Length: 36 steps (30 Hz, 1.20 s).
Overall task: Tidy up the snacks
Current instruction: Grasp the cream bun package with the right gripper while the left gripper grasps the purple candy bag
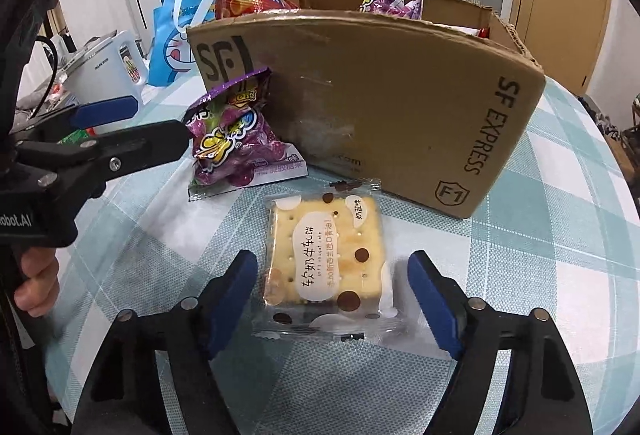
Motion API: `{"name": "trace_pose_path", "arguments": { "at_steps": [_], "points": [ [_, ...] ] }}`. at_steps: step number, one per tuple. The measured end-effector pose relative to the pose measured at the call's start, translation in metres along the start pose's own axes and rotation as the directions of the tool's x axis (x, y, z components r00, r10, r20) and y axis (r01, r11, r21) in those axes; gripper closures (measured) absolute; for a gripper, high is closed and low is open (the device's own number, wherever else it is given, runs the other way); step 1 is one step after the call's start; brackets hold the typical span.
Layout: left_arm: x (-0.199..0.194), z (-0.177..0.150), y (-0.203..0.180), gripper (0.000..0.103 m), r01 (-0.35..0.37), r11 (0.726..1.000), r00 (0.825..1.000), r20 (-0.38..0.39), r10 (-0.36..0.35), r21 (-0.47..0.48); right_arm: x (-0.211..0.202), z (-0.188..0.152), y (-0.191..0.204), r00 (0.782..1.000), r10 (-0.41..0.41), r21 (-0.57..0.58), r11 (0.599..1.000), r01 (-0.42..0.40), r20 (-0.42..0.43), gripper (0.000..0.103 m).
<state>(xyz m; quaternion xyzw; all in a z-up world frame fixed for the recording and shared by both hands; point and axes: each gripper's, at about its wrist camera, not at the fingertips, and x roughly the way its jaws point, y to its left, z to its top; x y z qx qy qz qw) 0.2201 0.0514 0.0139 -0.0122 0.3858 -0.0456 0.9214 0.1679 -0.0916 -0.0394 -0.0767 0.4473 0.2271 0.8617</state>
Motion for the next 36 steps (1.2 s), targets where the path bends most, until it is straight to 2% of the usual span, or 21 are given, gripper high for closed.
{"name": "trace_pose_path", "arguments": {
  "at_steps": [3,4,13,19,30,34,36],
  "points": [
    [0.002,-0.001,-0.002,0.001,-0.001,1.000,1.000,-0.002,0.001,0.005,-0.002,-0.001,0.004,1.000,0.016,-0.012,1.000,-0.016,0.008,0.042],
    [0.002,-0.002,-0.002,0.001,-0.001,1.000,1.000,-0.004,0.001,0.006,-0.002,-0.001,0.006,1.000,0.019,-0.020,1.000,-0.019,0.009,0.044],
    [0.002,-0.002,-0.003,0.001,0.004,1.000,1.000,-0.010,-0.004,0.004,-0.014,0.000,0.009,0.998,0.040,-0.028,0.999,-0.039,0.044,0.045],
    [0.004,-0.002,0.001,0.001,0.012,1.000,1.000,-0.015,-0.012,-0.015,-0.034,-0.001,-0.013,0.997,0.039,0.003,0.999,-0.039,0.070,0.045],
    [0.016,-0.002,0.001,0.001,0.069,0.994,0.997,-0.026,-0.072,-0.089,-0.042,0.001,-0.032,0.996,0.057,0.020,0.998,-0.059,0.067,0.045],
    [0.026,-0.004,-0.004,0.001,0.062,0.994,0.997,-0.040,-0.065,-0.088,-0.040,0.004,-0.030,0.996,0.058,0.019,0.998,-0.060,0.064,0.045],
    [0.031,-0.005,-0.006,0.005,0.064,0.994,0.997,-0.046,-0.068,-0.089,-0.039,0.005,-0.029,0.996,0.060,0.019,0.998,-0.061,0.064,0.045]
  ]
}}
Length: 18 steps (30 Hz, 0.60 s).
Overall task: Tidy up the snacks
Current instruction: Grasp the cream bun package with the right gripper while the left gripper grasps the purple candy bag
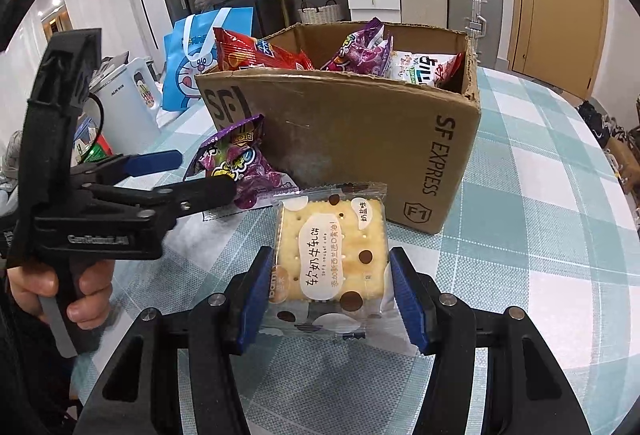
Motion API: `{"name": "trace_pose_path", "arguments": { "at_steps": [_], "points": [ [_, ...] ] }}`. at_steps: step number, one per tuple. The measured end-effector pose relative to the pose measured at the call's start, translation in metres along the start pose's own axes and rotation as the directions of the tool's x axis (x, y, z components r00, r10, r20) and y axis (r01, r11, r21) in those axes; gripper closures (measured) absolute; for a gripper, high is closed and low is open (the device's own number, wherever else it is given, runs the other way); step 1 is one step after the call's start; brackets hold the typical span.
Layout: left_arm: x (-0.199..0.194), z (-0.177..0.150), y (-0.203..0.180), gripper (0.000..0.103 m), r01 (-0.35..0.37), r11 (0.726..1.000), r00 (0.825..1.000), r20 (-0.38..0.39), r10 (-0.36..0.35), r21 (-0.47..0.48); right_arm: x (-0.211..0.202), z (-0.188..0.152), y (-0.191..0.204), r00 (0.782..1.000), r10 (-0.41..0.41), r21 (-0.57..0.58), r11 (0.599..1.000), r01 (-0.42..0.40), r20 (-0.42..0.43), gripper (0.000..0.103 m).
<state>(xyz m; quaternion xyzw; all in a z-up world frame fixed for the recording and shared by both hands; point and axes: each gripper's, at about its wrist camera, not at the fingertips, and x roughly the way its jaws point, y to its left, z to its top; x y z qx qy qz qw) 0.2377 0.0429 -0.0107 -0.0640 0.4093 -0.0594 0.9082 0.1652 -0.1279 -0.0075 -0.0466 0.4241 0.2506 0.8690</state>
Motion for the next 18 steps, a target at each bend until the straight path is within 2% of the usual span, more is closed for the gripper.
{"name": "trace_pose_path", "arguments": {
  "at_steps": [5,10,13,15,18],
  "points": [
    [0.013,0.000,-0.003,0.020,0.009,1.000,1.000,-0.023,-0.010,-0.011,0.000,0.000,0.000,1.000,0.000,-0.001,1.000,0.000,-0.001,0.045],
    [0.016,0.000,-0.007,0.022,0.022,1.000,1.000,-0.011,-0.022,-0.004,-0.002,0.000,0.000,1.000,0.000,-0.002,1.000,0.000,0.006,0.045],
    [0.018,-0.002,-0.008,0.036,0.035,0.999,0.999,-0.006,-0.035,0.012,-0.002,-0.001,0.001,1.000,-0.004,-0.003,1.000,0.004,0.007,0.045],
    [0.019,-0.004,-0.008,0.050,0.064,0.998,0.998,-0.011,-0.064,0.002,-0.002,-0.001,0.002,1.000,-0.003,-0.005,1.000,0.004,0.006,0.045],
    [0.019,-0.006,-0.009,0.052,0.073,0.997,0.997,-0.008,-0.073,0.010,-0.002,-0.002,0.003,1.000,-0.003,-0.008,1.000,0.003,0.005,0.045]
  ]
}}
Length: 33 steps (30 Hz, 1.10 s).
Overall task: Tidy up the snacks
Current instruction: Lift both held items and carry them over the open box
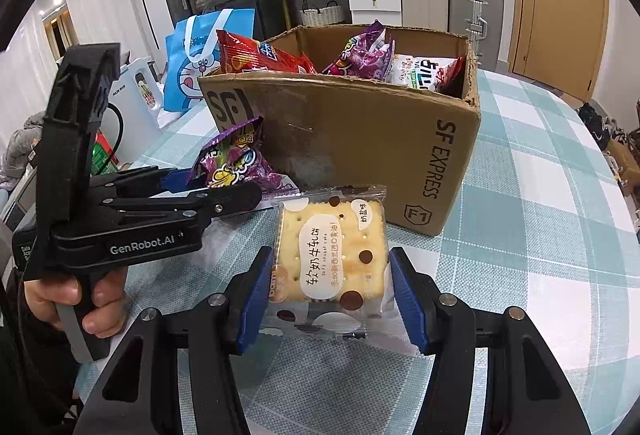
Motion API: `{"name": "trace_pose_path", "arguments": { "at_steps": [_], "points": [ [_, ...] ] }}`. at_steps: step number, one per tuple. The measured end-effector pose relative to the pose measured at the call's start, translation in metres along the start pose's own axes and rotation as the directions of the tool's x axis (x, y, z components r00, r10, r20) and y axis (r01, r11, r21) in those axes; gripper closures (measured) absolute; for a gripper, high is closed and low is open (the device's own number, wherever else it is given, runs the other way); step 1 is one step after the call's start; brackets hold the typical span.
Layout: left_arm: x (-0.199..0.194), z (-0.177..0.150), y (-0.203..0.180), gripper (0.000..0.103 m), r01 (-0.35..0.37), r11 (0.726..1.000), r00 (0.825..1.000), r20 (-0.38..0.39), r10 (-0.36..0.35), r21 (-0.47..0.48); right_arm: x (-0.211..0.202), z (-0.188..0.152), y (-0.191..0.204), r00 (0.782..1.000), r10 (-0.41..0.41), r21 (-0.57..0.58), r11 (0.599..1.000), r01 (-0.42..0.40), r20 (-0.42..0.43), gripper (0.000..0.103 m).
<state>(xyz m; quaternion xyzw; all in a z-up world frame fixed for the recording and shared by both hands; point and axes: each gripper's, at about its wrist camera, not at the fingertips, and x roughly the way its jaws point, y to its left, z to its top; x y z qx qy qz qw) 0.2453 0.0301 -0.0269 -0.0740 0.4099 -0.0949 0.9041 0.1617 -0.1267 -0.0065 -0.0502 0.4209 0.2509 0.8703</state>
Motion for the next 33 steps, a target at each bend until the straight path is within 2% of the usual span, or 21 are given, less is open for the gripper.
{"name": "trace_pose_path", "arguments": {
  "at_steps": [3,17,33],
  "points": [
    [-0.004,-0.002,-0.001,0.054,0.002,1.000,1.000,0.018,-0.002,0.009,0.000,0.000,0.000,1.000,0.001,-0.001,1.000,-0.001,0.000,0.045],
    [-0.014,-0.006,-0.003,0.055,0.005,0.999,0.999,0.040,-0.007,0.045,-0.005,0.000,-0.001,1.000,0.005,-0.004,1.000,-0.005,0.011,0.045],
    [-0.045,-0.009,-0.015,0.055,0.016,0.994,0.996,0.089,-0.025,0.103,-0.021,0.001,0.001,0.999,0.002,-0.014,1.000,-0.001,0.051,0.045]
  ]
}}
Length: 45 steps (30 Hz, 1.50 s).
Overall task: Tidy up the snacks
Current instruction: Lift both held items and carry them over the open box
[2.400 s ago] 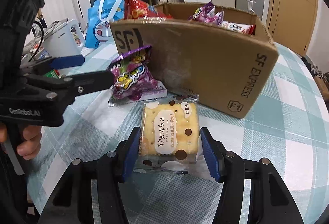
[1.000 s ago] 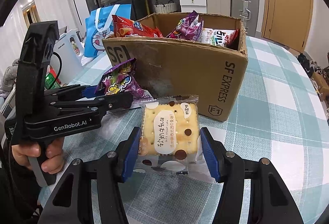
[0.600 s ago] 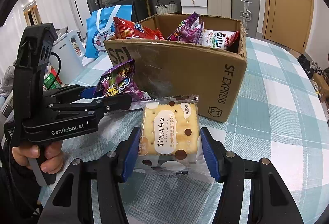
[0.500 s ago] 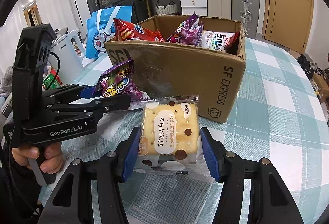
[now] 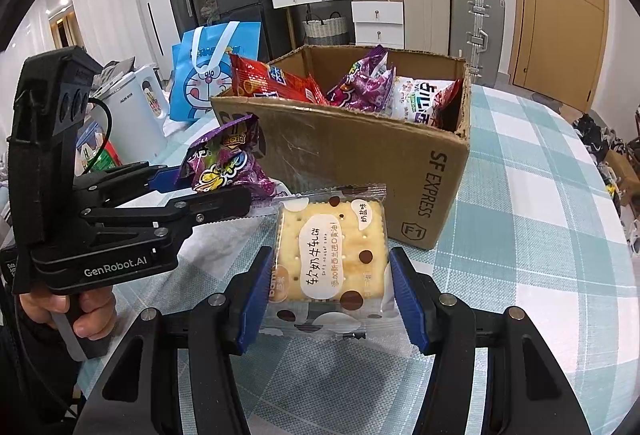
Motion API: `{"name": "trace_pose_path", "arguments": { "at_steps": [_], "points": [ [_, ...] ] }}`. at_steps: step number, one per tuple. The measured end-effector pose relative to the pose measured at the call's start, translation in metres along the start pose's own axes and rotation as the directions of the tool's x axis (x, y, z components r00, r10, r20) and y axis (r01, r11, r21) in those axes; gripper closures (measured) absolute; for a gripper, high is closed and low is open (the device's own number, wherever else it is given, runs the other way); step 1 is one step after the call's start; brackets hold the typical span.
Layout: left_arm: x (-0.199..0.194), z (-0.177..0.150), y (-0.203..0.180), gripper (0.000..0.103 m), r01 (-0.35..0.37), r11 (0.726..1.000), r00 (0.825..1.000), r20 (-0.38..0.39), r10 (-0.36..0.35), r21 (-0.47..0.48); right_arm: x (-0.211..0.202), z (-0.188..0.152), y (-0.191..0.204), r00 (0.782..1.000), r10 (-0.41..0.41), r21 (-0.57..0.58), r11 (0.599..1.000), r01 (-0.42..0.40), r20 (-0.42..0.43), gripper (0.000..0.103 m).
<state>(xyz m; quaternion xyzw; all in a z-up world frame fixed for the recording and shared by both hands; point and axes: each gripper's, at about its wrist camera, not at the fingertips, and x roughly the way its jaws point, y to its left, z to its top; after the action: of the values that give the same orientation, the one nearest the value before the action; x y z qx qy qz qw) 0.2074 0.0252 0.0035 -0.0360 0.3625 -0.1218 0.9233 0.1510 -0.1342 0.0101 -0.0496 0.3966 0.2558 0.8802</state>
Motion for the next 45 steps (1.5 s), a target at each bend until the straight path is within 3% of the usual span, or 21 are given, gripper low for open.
{"name": "trace_pose_path", "arguments": {
  "at_steps": [28,45],
  "points": [
    [-0.084,0.003,-0.004,0.055,0.007,1.000,0.995,0.099,-0.006,-0.001,-0.066,0.015,-0.009,0.979,-0.019,0.051,0.999,0.009,0.201,0.045],
    [-0.131,0.028,-0.004,0.055,-0.015,1.000,0.989,0.149,0.016,-0.006,-0.072,0.045,-0.025,0.970,-0.019,0.099,0.995,-0.006,0.244,0.045]
  ]
}}
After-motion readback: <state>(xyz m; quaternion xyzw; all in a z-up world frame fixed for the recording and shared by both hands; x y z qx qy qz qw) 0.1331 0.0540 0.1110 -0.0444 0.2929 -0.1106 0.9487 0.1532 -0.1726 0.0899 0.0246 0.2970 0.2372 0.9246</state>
